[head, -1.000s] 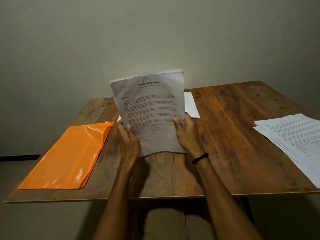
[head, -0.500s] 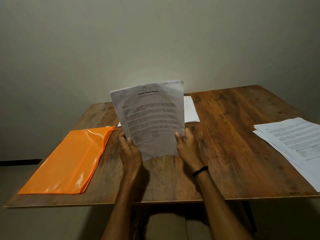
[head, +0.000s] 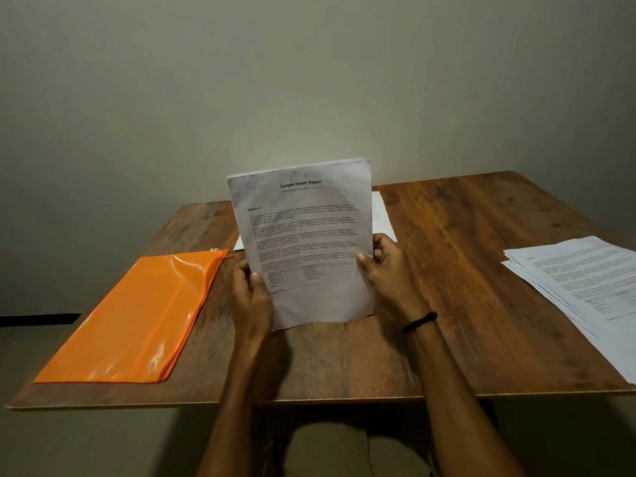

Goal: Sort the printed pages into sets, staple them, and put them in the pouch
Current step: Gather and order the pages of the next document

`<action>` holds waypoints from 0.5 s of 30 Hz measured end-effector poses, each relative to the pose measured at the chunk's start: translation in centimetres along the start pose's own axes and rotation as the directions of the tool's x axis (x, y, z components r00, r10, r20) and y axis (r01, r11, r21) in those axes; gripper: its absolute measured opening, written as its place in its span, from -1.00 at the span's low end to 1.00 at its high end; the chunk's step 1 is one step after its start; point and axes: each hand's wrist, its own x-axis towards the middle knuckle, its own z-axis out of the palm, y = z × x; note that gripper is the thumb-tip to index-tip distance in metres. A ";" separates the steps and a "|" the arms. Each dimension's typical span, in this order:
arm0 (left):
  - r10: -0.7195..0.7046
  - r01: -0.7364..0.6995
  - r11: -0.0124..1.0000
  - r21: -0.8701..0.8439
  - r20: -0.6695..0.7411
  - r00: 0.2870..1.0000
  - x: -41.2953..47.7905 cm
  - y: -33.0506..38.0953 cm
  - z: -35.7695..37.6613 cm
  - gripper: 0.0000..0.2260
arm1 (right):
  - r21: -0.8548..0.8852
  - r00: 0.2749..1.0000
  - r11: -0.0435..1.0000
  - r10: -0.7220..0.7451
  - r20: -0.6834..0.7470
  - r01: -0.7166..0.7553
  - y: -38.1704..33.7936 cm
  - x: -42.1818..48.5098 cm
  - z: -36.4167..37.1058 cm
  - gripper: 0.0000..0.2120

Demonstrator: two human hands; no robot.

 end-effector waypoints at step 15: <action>-0.137 0.217 0.954 -0.209 0.342 0.930 1.9 3.2 -0.9 -0.76 | -0.110 0.988 0.990 -0.097 -0.121 0.084 -1.2 -1.2 1.2 -0.87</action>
